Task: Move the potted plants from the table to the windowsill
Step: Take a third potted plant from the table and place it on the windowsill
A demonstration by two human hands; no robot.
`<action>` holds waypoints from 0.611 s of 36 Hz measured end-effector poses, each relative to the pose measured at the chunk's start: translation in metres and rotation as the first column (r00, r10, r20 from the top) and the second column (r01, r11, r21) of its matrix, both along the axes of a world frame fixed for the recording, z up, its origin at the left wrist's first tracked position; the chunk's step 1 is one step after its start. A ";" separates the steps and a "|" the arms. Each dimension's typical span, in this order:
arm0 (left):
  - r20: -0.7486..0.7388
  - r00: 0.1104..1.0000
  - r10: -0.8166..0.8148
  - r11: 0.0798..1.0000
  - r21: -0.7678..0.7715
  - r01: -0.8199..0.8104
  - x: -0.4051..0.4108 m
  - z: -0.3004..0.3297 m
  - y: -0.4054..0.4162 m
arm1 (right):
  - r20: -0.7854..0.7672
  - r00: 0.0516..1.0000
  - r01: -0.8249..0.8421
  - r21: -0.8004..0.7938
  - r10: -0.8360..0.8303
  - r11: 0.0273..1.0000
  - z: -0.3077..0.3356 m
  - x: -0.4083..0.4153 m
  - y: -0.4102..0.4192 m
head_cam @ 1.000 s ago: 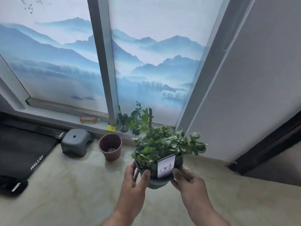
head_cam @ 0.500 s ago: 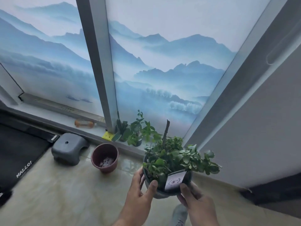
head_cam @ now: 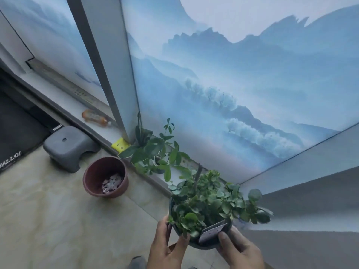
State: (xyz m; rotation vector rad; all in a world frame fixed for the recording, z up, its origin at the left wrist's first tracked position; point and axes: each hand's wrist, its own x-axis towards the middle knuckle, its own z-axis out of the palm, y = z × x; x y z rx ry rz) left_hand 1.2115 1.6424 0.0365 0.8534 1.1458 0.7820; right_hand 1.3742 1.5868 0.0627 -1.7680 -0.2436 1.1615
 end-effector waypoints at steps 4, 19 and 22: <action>-0.059 0.997 0.052 0.999 0.013 -0.052 0.027 -0.068 0.025 | 0.056 0.993 -0.100 -0.019 0.101 0.995 -0.066 0.031 0.033; -0.238 0.967 0.092 0.994 -0.031 -0.102 0.074 -0.293 0.094 | -0.013 0.966 -0.259 -0.018 0.259 0.966 -0.292 0.087 0.132; -0.242 0.963 0.116 0.989 -0.059 -0.134 0.082 -0.313 0.107 | 0.007 0.950 -0.311 -0.019 0.311 0.950 -0.311 0.097 0.152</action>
